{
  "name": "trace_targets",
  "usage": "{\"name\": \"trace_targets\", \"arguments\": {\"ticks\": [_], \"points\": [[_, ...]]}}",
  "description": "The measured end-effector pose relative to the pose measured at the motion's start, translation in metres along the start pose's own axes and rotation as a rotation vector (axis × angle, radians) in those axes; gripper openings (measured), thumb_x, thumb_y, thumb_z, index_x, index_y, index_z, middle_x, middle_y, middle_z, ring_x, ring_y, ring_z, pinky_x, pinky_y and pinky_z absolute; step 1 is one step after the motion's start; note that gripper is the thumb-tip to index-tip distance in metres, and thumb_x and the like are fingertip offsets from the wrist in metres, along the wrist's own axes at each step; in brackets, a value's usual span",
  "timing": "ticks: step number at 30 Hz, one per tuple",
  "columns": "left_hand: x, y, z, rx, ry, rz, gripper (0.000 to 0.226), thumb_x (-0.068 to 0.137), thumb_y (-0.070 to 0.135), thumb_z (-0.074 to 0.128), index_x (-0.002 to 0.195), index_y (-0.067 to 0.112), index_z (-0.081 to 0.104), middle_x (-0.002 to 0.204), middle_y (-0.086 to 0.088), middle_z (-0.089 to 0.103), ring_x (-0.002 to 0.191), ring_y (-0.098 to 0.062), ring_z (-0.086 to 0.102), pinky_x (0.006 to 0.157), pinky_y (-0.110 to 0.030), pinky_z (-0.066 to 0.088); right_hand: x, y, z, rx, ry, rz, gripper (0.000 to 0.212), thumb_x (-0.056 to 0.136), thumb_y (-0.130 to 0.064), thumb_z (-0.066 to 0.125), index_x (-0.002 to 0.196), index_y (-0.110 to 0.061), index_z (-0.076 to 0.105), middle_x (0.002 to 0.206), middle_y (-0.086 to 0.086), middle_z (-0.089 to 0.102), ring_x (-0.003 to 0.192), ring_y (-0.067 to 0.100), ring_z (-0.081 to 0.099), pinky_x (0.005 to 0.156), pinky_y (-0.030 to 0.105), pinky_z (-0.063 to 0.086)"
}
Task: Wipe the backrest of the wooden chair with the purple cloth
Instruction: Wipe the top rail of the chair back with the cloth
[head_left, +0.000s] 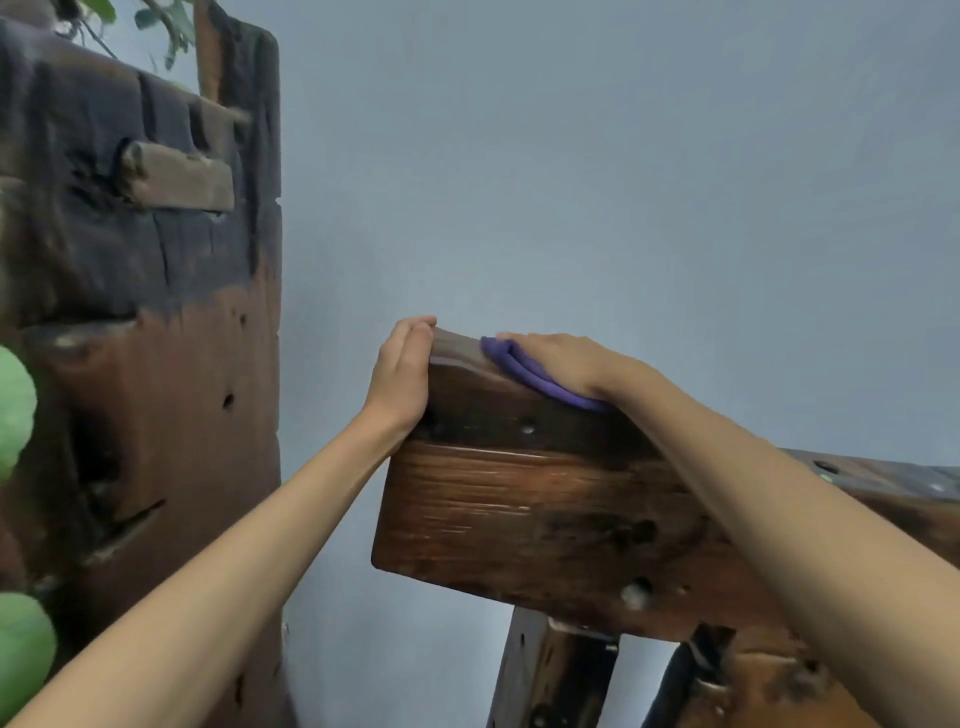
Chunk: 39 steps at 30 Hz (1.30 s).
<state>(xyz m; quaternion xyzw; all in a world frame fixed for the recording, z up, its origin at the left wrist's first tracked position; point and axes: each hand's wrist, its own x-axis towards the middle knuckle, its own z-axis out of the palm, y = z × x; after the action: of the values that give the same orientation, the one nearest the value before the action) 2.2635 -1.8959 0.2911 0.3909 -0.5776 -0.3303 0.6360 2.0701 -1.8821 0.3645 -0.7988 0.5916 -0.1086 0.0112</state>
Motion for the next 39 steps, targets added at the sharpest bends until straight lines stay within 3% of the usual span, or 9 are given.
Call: {"name": "trace_targets", "arguments": {"ticks": [3, 7, 11, 14, 19, 26, 31, 35, 39], "points": [[-0.004, -0.004, 0.000, -0.015, -0.031, -0.010, 0.057, 0.098, 0.052, 0.030, 0.140, 0.022, 0.054, 0.130, 0.003, 0.056, 0.121, -0.015, 0.053, 0.106, -0.035, 0.046, -0.027, 0.031, 0.011, -0.112, 0.166, 0.185, 0.058, 0.102, -0.052, 0.010, 0.126, -0.032, 0.059, 0.132, 0.008, 0.064, 0.119, 0.034, 0.057, 0.106, 0.046, 0.037], [-0.003, -0.007, 0.005, -0.186, 0.006, -0.055, 0.056, 0.090, 0.059, 0.041, 0.130, 0.028, 0.065, 0.121, 0.007, 0.067, 0.114, -0.013, 0.063, 0.101, -0.033, 0.048, -0.048, 0.007, 0.030, -0.057, 0.334, 0.063, 0.071, 0.088, -0.071, 0.003, 0.147, -0.052, 0.038, 0.149, -0.011, 0.052, 0.136, 0.022, 0.047, 0.105, 0.046, 0.036], [0.005, -0.016, 0.003, -0.422, -0.001, -0.111, 0.042, 0.096, 0.049, 0.045, 0.103, 0.024, 0.077, 0.102, 0.004, 0.079, 0.099, -0.011, 0.073, 0.084, -0.024, 0.056, 0.008, -0.053, 0.020, 0.076, 0.140, -0.103, 0.063, 0.090, -0.075, 0.013, 0.144, -0.055, 0.038, 0.151, -0.008, 0.050, 0.137, 0.021, 0.046, 0.102, 0.045, 0.035], [0.001, -0.017, 0.004, -0.328, 0.079, -0.127, 0.057, 0.106, 0.054, 0.027, 0.107, 0.017, 0.072, 0.096, 0.005, 0.078, 0.094, -0.008, 0.072, 0.078, -0.020, 0.053, 0.049, -0.070, 0.009, 0.112, -0.062, -0.222, 0.040, 0.108, -0.046, 0.031, 0.121, -0.026, 0.062, 0.133, 0.007, 0.063, 0.121, 0.030, 0.057, 0.102, 0.041, 0.038], [-0.014, -0.013, -0.001, -0.341, -0.003, -0.273, 0.066, 0.103, 0.063, 0.018, 0.099, 0.030, 0.075, 0.089, 0.003, 0.079, 0.083, -0.010, 0.075, 0.066, -0.019, 0.057, 0.041, -0.054, 0.011, 0.067, -0.002, -0.112, 0.045, 0.109, -0.045, 0.023, 0.129, -0.027, 0.059, 0.141, 0.011, 0.058, 0.125, 0.032, 0.054, 0.109, 0.047, 0.036], [-0.015, -0.016, -0.006, -0.497, -0.075, -0.360, 0.089, 0.094, 0.077, 0.016, 0.122, 0.013, 0.072, 0.116, -0.015, 0.076, 0.112, -0.029, 0.070, 0.102, -0.043, 0.052, -0.052, -0.046, 0.033, -0.034, 0.296, -0.188, 0.064, 0.090, -0.072, 0.020, 0.152, -0.059, 0.015, 0.162, -0.021, 0.030, 0.146, 0.013, 0.036, 0.109, 0.046, 0.042], [-0.010, -0.027, -0.011, -0.620, 0.076, -0.276, 0.068, 0.103, 0.063, 0.023, 0.105, 0.022, 0.078, 0.108, -0.011, 0.079, 0.095, -0.017, 0.077, 0.077, -0.027, 0.062, 0.022, -0.109, 0.005, 0.038, -0.017, -0.091, 0.050, 0.093, -0.073, 0.032, 0.117, -0.041, 0.064, 0.136, -0.008, 0.061, 0.120, 0.022, 0.057, 0.096, 0.043, 0.043], [-0.012, -0.033, -0.011, -0.556, 0.209, -0.350, 0.056, 0.109, 0.047, 0.030, 0.084, 0.022, 0.074, 0.081, -0.009, 0.079, 0.067, -0.014, 0.074, 0.069, -0.031, 0.062, 0.055, -0.152, 0.004, -0.287, -0.217, 0.032, 0.028, 0.091, -0.044, 0.045, 0.084, -0.021, 0.059, 0.128, 0.008, 0.064, 0.097, 0.029, 0.051, 0.096, 0.040, 0.044], [-0.036, -0.058, -0.019, -0.395, 0.093, -0.664, 0.096, 0.091, 0.082, 0.008, 0.062, 0.024, 0.079, 0.062, -0.003, 0.076, 0.061, -0.019, 0.073, 0.063, -0.032, 0.050, 0.029, -0.171, 0.036, -0.888, -0.109, -0.051, 0.045, 0.098, -0.050, 0.040, 0.130, -0.026, 0.060, 0.138, 0.004, 0.057, 0.126, 0.032, 0.051, 0.107, 0.053, 0.038]]}}
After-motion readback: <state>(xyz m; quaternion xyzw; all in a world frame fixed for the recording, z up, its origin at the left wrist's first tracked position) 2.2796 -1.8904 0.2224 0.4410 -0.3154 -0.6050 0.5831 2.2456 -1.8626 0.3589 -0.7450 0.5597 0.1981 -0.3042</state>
